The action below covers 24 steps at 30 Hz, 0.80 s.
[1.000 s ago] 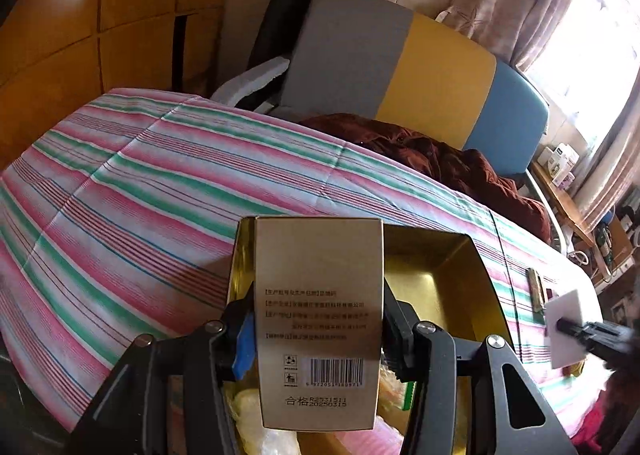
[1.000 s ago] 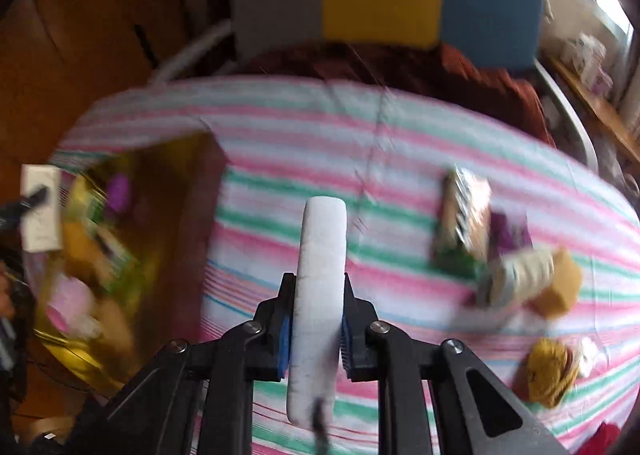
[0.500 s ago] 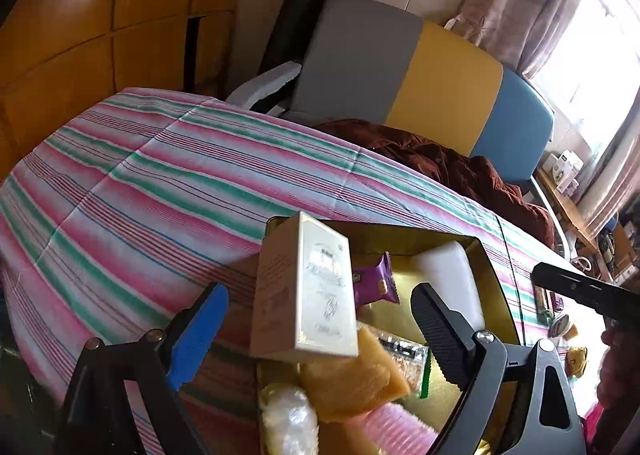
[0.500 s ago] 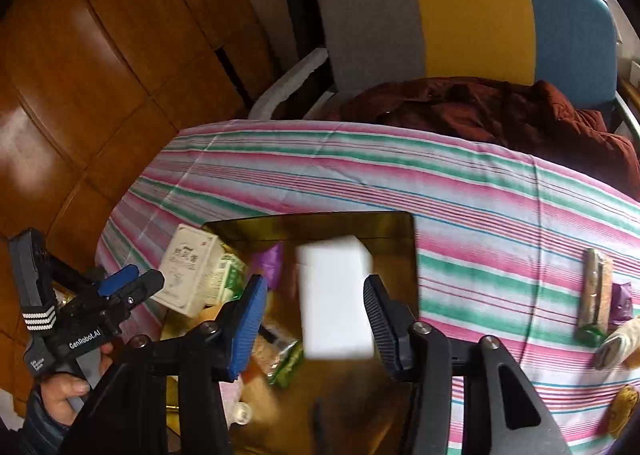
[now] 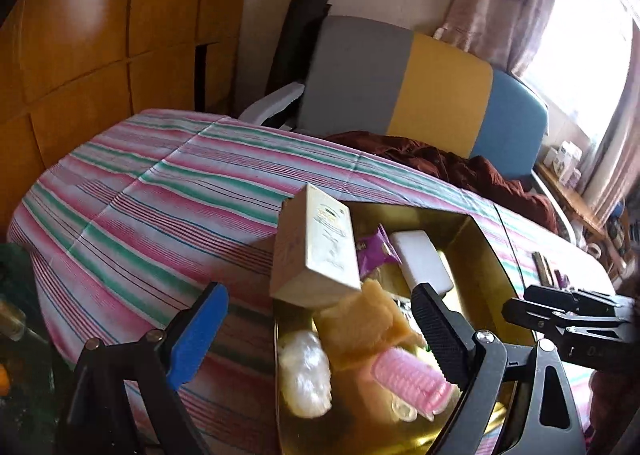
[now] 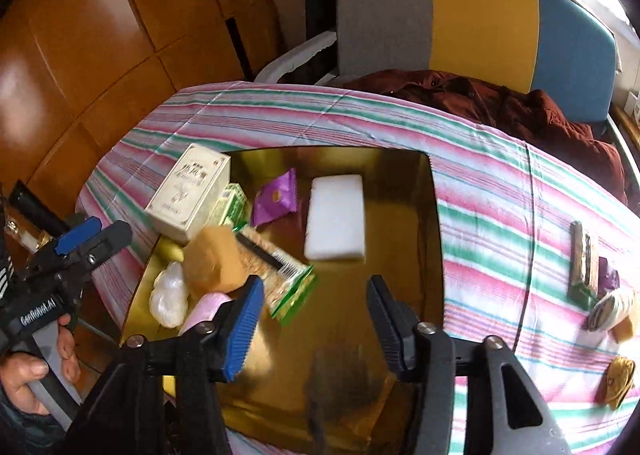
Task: Organize objects
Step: 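Release both items in the tray and move both grippers back to the cover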
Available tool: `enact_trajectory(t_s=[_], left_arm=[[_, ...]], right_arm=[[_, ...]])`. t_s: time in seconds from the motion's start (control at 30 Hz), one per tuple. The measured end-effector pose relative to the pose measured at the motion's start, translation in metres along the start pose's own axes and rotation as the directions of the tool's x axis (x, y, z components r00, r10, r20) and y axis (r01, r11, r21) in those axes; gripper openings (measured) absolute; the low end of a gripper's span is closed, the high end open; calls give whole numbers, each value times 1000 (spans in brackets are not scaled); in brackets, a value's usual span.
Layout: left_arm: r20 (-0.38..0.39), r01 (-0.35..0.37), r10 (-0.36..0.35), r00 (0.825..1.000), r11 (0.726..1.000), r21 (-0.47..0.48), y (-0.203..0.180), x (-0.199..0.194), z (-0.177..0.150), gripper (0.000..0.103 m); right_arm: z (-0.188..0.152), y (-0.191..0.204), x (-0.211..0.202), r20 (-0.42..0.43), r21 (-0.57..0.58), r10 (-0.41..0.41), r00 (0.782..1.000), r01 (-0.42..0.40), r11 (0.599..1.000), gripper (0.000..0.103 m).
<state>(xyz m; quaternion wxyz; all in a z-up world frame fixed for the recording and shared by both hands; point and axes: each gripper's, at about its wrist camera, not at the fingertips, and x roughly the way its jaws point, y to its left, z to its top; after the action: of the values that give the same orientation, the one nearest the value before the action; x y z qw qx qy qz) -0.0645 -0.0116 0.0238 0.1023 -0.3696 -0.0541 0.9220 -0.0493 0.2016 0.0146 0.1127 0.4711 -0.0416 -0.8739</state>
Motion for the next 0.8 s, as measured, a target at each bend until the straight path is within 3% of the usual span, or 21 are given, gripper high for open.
enact_trajectory(t_s=[0.33, 0.8], left_arm=[[22, -40, 39, 999, 996, 78, -27, -14, -16, 96], [20, 31, -35, 999, 982, 185, -65, -26, -19, 96]], right_arm=[[-16, 5, -10, 30, -4, -54, 998, 54, 999, 62], [-21, -21, -32, 99, 36, -105, 990, 102, 994, 62]])
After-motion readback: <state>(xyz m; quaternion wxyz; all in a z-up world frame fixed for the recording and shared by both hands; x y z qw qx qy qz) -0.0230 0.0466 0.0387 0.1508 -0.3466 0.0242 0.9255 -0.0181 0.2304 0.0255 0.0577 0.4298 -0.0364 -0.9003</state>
